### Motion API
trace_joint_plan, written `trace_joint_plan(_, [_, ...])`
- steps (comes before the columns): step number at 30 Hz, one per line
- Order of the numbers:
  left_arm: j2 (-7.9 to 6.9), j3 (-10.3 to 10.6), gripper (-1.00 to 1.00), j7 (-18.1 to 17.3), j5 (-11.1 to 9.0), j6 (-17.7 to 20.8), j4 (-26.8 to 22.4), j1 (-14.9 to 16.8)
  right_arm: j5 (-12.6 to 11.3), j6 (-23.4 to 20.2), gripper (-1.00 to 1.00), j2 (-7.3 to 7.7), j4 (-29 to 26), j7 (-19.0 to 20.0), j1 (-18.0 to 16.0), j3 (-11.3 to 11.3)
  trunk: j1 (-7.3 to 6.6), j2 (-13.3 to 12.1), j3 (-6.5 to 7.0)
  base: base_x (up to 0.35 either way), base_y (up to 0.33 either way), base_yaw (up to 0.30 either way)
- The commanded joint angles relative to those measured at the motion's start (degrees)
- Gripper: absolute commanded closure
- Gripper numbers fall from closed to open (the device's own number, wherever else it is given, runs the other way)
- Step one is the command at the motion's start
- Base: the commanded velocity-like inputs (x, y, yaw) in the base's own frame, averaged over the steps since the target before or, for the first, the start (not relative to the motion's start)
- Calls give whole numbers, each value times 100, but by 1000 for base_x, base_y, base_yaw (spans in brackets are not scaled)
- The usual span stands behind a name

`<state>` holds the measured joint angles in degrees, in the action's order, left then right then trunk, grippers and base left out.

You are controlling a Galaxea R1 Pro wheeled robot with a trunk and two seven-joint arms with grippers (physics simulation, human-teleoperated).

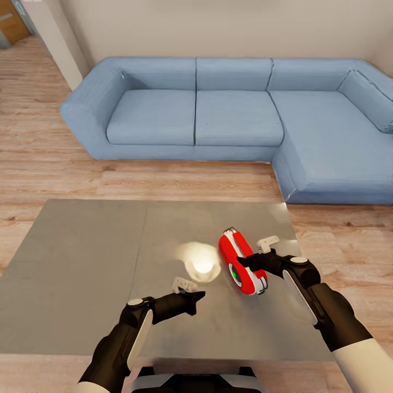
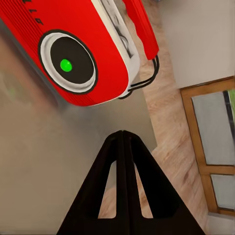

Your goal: Turn on the radio receiver that's on the table in the living room.

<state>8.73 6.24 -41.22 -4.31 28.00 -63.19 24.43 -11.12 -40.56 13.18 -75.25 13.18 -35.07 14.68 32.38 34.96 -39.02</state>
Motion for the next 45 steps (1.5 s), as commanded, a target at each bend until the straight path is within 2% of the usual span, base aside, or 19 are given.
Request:
trace_joint_plan(1, [-1,0,100,0,0,-2,0,0,11,7,-100,0,7,0,0,0,0,0,0,-47,0,0])
trace_joint_plan(14, [-2,0,100,8,9,-5,0,0,32,34,-100,-11,54,-123,0,-4,0,0,15,-7,0,0])
trace_joint_plan(19, [1,0,100,9,9,-5,0,0,31,31,-100,-9,55,-290,0,-9,0,0,58,0,0,0])
trace_joint_plan(40, [-10,-19,100,-31,-18,9,-104,0,48,21,-100,-1,52,-305,0,-23,0,0,250,0,0,0])
trace_joint_plan(43, [-33,-30,100,-50,-28,43,-129,0,48,-1,-100,43,48,-303,0,-26,0,0,278,0,0,0])
trace_joint_plan(45, [-112,-33,100,-63,-41,99,-242,0,42,-16,-100,132,18,-300,2,-26,0,0,296,0,0,0])
